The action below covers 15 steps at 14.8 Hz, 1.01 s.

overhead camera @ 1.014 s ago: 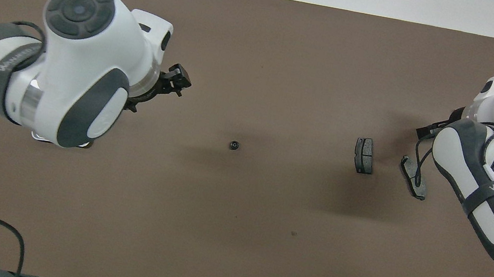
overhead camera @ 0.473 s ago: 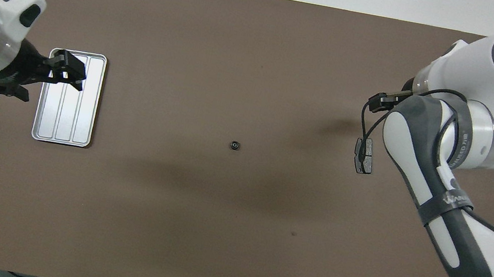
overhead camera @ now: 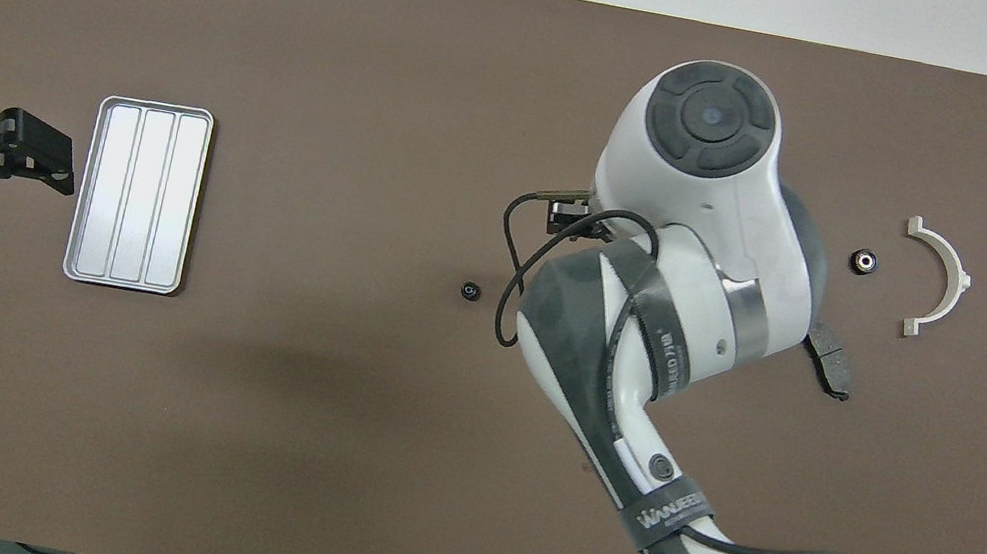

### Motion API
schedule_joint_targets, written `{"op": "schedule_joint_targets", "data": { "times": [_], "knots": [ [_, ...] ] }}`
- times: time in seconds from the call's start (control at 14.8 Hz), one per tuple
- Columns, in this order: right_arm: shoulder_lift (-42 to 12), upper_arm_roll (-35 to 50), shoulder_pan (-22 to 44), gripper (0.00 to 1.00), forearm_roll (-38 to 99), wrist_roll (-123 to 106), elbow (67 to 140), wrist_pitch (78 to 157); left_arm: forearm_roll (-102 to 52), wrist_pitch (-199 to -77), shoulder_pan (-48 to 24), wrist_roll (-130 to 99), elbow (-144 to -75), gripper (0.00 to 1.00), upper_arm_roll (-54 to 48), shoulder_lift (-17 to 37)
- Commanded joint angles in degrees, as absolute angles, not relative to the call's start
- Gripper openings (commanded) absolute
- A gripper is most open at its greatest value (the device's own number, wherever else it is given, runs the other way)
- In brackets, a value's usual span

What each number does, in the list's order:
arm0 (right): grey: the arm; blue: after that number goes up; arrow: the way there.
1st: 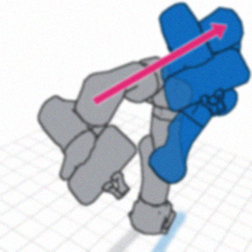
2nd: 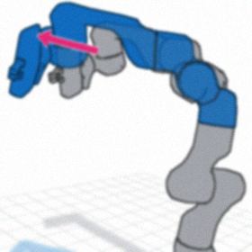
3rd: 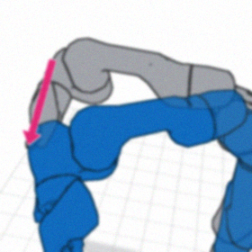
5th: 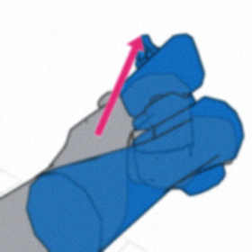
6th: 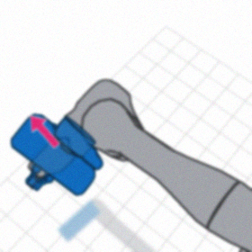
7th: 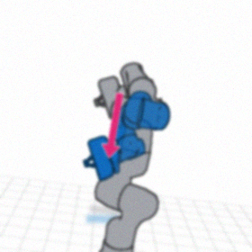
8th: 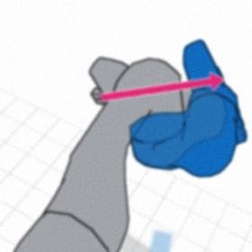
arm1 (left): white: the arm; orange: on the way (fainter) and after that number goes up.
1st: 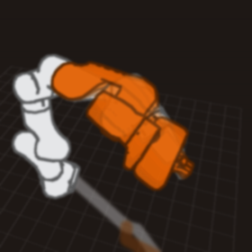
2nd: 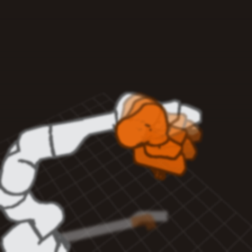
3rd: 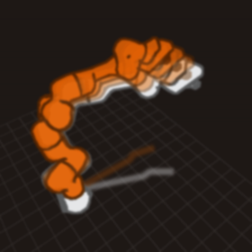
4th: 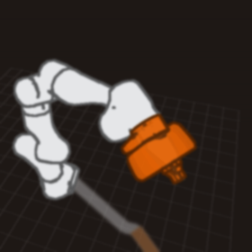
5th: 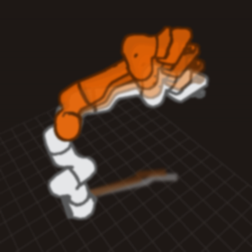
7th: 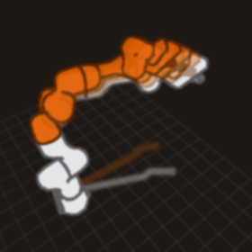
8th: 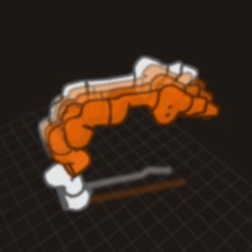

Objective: Place bearing gear from tray to pile
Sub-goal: 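Reach the right gripper to the mid-table bearing and grasp it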

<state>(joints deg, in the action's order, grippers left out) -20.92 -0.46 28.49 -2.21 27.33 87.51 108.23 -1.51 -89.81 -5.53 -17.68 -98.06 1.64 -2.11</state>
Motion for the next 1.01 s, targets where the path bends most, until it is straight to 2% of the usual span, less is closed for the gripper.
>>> {"op": "schedule_joint_targets", "data": {
  "times": [0.0,0.2,0.54,0.74,0.95],
  "knots": [
    [-22.76,-0.53,30.75,0.80,-2.55,33.65,85.96,108.54,-1.58,-89.30,-3.61,-14.77,-99.32,1.00,0.62,-3.16],
    [-23.64,-0.53,33.30,0.78,-2.37,36.29,85.87,109.07,-1.49,-91.31,-1.85,-13.01,-98.96,1.00,-0.35,-2.64],
    [-27.24,-0.53,36.38,0.78,-2.55,41.30,85.87,114.25,-1.23,-91.85,-1.76,-12.48,-97.12,1.00,-2.10,-1.41],
    [-28.65,-0.53,37.00,0.78,-2.55,41.40,86.48,116.28,-0.26,-89.03,-1.76,-12.31,-92.73,1.00,-3.08,0.44],
    [-29.00,-0.44,37.18,0.77,-2.46,41.40,88.32,118.65,-0.26,-90.88,-1.85,-12.13,-94.39,1.00,-3.08,-0.09]
  ]
}}
